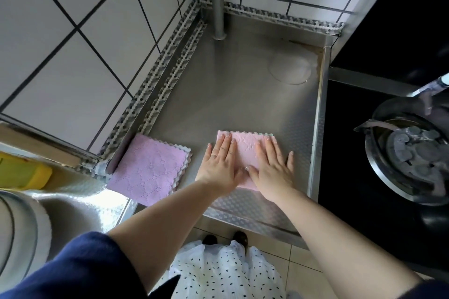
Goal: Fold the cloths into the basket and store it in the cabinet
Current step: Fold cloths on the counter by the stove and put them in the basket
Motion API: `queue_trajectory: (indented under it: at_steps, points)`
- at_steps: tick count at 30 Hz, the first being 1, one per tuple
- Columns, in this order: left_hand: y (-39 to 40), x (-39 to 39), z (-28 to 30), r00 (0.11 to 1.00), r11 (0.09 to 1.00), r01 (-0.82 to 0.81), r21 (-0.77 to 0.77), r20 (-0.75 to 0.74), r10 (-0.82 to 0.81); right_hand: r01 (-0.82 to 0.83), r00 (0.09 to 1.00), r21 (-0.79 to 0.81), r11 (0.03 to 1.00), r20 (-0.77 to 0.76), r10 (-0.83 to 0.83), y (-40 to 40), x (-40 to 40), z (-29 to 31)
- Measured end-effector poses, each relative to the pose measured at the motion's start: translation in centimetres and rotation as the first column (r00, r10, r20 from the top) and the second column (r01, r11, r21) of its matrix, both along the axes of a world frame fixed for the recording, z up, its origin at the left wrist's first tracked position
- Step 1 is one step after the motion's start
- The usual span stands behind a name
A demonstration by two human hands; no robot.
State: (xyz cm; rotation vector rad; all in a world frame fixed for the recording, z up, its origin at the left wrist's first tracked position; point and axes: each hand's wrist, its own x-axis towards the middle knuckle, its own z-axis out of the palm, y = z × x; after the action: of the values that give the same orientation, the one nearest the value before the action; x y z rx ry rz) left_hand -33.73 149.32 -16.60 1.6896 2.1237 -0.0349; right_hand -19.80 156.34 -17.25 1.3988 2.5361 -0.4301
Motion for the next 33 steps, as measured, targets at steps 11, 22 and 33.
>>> queue_trajectory:
  at_steps: [11,22,33]
  points:
    - [0.1,-1.9,3.0,0.414,0.687,-0.711,-0.148,0.702,0.58,0.443,0.548,-0.602,0.664,-0.404,-0.732,0.4,1.5,3.1]
    - [-0.1,-2.3,3.8,0.575,0.746,-0.662,-0.071,0.59,0.567,0.395,0.372,-0.823,0.408,-0.262,-0.89,0.4,0.7,3.8]
    - [-7.6,-12.3,6.8,0.687,0.703,-0.691,0.169,0.456,0.566,0.124,0.57,-0.951,0.282,-0.164,-0.805,-5.3,-8.4,6.6]
